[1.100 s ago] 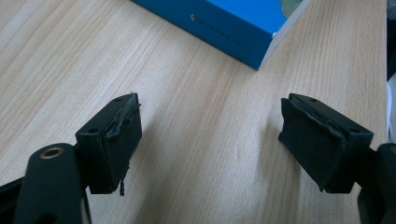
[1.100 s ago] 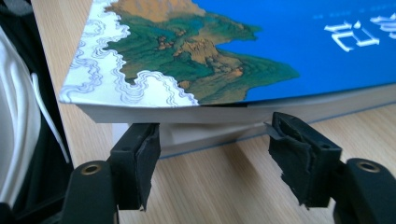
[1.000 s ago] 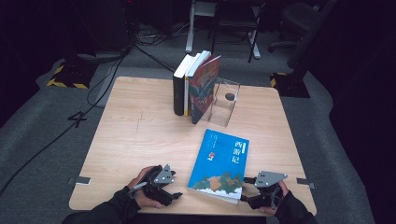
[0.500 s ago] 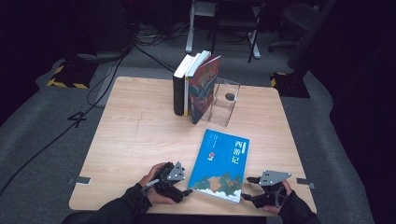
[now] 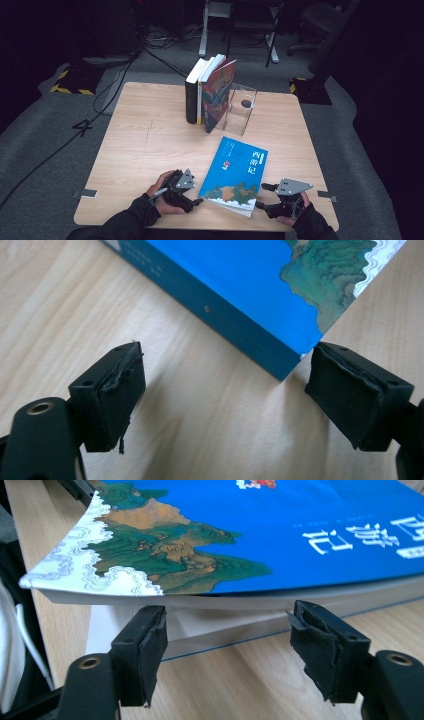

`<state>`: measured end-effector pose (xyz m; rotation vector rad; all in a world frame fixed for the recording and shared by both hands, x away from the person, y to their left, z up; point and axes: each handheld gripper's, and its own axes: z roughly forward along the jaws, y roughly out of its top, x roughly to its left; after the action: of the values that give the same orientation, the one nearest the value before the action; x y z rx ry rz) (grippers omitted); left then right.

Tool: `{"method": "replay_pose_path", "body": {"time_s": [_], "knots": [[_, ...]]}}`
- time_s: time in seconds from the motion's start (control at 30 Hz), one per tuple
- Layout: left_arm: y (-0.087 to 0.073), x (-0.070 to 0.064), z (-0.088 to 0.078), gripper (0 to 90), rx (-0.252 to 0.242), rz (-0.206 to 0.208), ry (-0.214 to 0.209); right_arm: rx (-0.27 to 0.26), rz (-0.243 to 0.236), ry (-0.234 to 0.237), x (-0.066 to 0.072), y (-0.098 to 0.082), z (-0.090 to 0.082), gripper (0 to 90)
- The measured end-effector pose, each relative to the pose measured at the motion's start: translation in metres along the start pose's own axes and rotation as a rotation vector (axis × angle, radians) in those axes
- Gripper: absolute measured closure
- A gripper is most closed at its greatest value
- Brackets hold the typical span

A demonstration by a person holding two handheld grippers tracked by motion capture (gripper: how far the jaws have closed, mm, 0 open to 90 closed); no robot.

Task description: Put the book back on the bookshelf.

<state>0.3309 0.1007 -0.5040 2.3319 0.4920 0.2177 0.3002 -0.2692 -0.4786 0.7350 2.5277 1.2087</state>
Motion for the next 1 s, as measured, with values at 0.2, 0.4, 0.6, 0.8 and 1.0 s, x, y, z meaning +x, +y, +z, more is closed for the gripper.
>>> {"method": "replay_pose_path", "body": {"time_s": [0.2, 0.4, 0.6, 0.8, 1.0], "knots": [[-0.001, 0.018, -0.003, 15.8, 0.009, -0.005, 0.04, -0.013, -0.004, -0.046, 0.005, 0.014, 0.007, 28.8], [-0.005, 0.033, -0.007, 21.1, 0.009, -0.05, 0.034, -0.042, -0.046, -0.108, 0.011, 0.035, 0.014, 27.6], [0.006, 0.02, -0.025, 21.7, -0.069, 0.0, 0.012, -0.057, -0.051, -0.118, 0.011, 0.043, 0.016, 27.4], [0.026, -0.009, -0.024, 24.1, -0.109, 0.074, -0.032, -0.07, -0.059, -0.135, 0.011, 0.046, 0.015, 27.4], [0.05, -0.029, 0.001, 28.8, -0.109, 0.093, -0.059, -0.086, -0.057, -0.144, 0.011, 0.049, 0.014, 27.6]]}}
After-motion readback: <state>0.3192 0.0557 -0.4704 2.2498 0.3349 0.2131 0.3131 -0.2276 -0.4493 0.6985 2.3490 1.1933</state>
